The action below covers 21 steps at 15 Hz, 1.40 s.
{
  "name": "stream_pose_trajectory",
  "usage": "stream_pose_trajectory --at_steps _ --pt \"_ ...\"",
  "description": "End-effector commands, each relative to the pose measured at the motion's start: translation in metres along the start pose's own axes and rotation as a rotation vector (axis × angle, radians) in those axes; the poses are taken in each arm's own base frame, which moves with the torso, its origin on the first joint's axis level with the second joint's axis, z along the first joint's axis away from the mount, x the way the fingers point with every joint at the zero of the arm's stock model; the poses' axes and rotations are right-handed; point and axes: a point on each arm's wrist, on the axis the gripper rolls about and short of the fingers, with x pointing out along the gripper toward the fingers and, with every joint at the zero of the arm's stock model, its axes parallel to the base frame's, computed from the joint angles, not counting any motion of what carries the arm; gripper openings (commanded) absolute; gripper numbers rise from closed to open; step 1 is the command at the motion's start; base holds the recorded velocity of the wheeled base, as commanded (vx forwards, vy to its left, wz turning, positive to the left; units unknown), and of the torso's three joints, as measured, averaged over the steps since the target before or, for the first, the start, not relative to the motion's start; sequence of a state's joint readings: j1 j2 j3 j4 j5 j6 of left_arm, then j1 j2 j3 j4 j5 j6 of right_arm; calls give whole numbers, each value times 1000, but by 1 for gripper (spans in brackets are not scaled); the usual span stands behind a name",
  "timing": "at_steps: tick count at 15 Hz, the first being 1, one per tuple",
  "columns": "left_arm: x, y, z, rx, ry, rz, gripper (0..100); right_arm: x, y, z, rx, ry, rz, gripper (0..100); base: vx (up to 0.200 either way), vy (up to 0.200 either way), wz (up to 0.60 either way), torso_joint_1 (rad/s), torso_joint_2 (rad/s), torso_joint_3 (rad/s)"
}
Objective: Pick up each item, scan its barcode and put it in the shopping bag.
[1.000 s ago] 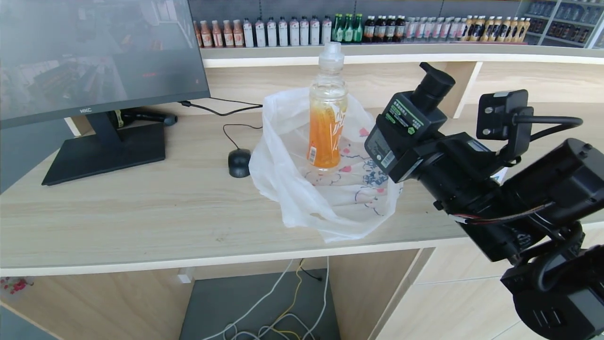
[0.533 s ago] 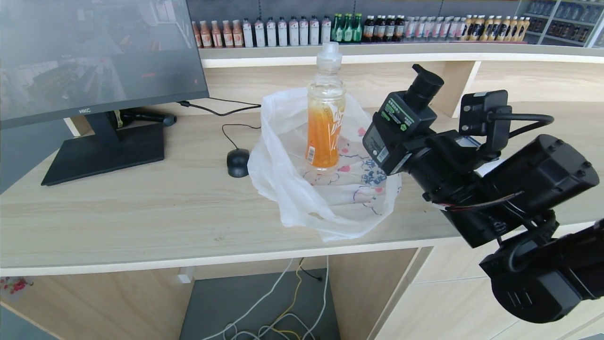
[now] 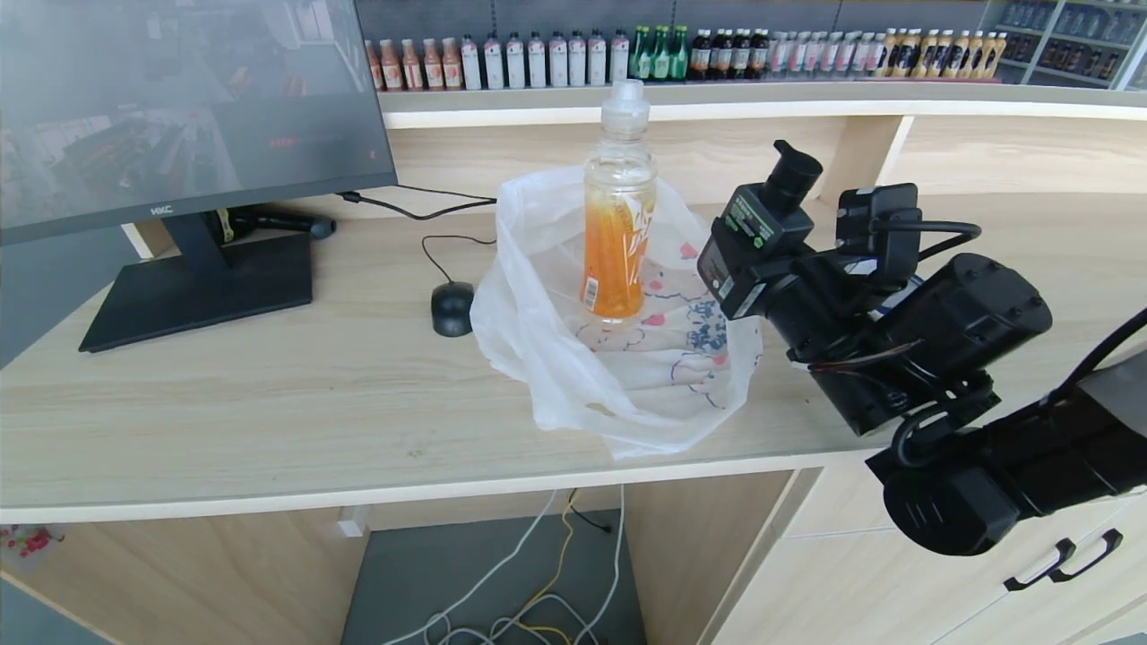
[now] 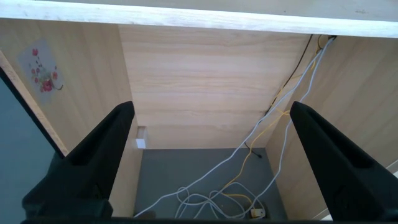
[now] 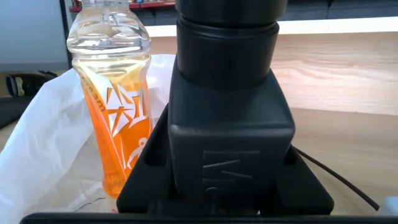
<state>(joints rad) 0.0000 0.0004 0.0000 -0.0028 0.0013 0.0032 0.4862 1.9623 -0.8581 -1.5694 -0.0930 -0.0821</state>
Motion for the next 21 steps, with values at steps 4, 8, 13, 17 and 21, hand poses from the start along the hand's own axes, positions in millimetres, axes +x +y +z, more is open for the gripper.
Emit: stream_pose_trajectory --at_steps 4,8,13,17,21 --pt "0 0 0 0 -1 0 100 8 -1 -4 -1 26 2 0 0 0 0 0 0 0" --pt "0 0 0 0 -1 0 100 25 -6 3 -14 106 -6 0 0 0 0 0 0 0" --pt "0 0 0 0 -1 0 100 61 -1 39 -11 99 4 0 0 0 0 0 0 0" --pt "0 0 0 0 -1 0 100 47 13 22 -24 185 41 0 0 0 0 0 0 0" --pt "0 0 0 0 -1 0 100 39 16 5 -25 239 48 0 0 0 0 0 0 0"
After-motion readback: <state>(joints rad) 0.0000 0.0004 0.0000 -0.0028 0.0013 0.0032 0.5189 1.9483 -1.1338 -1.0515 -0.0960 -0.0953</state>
